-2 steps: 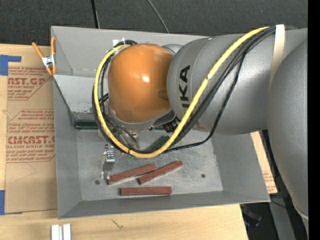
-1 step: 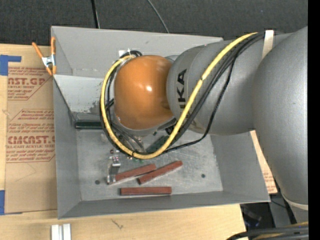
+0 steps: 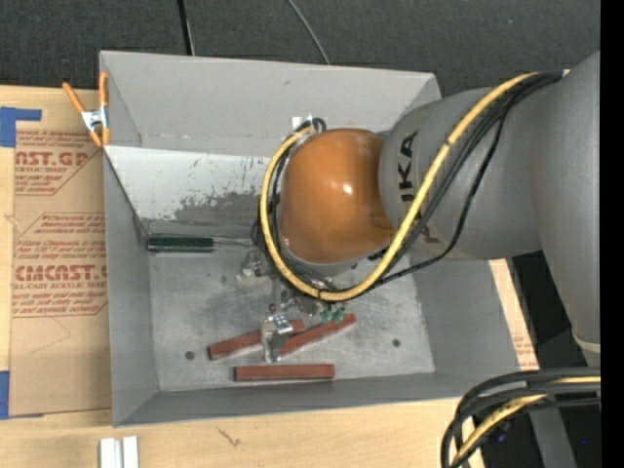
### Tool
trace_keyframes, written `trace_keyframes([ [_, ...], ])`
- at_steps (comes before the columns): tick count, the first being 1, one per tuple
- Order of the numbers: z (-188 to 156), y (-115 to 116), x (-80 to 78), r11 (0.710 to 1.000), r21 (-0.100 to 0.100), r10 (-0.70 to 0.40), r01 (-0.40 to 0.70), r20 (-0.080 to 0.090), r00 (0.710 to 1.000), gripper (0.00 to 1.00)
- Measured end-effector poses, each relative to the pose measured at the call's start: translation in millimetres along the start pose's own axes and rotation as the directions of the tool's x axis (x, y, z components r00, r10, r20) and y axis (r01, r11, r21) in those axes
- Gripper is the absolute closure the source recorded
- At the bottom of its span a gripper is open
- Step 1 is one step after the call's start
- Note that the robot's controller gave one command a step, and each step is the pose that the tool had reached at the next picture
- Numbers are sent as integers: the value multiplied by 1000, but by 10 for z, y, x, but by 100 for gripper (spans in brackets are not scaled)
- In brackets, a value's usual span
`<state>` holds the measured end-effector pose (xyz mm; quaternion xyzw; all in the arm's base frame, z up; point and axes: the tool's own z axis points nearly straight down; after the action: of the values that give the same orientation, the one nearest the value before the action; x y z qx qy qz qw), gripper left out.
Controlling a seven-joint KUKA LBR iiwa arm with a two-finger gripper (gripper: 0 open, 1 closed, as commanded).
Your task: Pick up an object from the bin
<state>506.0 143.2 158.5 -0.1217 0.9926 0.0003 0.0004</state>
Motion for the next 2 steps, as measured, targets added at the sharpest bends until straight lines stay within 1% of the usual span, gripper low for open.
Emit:
trace_keyframes([
  [1,434,-6,45,999,-1,42,-42,-1,999,0],
  [2,815,-128,100,990,-5,-143,143,-2,990,0],
])
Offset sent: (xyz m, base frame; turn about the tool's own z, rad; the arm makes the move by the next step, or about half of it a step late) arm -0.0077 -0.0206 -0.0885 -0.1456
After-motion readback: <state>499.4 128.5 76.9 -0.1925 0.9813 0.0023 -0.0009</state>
